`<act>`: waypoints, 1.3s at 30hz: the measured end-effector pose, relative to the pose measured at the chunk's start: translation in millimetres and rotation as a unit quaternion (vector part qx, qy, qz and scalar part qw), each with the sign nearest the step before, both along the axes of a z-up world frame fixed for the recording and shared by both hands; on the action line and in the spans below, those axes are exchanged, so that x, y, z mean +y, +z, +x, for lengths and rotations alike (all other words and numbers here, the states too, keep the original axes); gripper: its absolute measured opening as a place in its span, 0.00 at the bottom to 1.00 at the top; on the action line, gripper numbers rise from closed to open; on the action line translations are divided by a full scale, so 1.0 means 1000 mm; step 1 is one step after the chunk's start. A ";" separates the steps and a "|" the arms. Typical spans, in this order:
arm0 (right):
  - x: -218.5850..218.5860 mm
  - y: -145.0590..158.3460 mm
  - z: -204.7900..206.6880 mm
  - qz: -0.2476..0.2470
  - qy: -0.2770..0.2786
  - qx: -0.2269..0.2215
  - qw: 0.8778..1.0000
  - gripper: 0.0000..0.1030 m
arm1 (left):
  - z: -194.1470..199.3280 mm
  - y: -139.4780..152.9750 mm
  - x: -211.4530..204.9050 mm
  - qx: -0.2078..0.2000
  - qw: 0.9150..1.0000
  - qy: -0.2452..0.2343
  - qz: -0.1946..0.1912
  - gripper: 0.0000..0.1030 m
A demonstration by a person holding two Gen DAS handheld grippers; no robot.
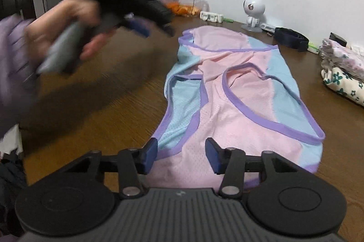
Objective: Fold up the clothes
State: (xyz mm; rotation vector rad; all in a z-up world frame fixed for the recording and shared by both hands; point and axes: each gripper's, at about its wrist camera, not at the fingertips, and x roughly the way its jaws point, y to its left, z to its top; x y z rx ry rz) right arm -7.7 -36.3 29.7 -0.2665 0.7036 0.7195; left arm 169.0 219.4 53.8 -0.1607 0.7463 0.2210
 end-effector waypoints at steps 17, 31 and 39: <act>-0.049 -0.004 -0.011 -0.042 0.010 -0.018 0.999 0.19 | 0.012 -0.023 0.026 0.028 0.999 0.012 0.023 0.01; -0.183 0.005 -0.058 -0.125 -0.138 -0.027 0.982 0.26 | -0.258 -0.009 -0.021 -0.018 0.999 -0.031 -0.008 0.03; -0.158 0.041 -0.063 0.006 -0.132 -0.065 0.989 0.54 | -0.275 0.013 -0.068 -0.065 0.990 -0.126 0.016 0.34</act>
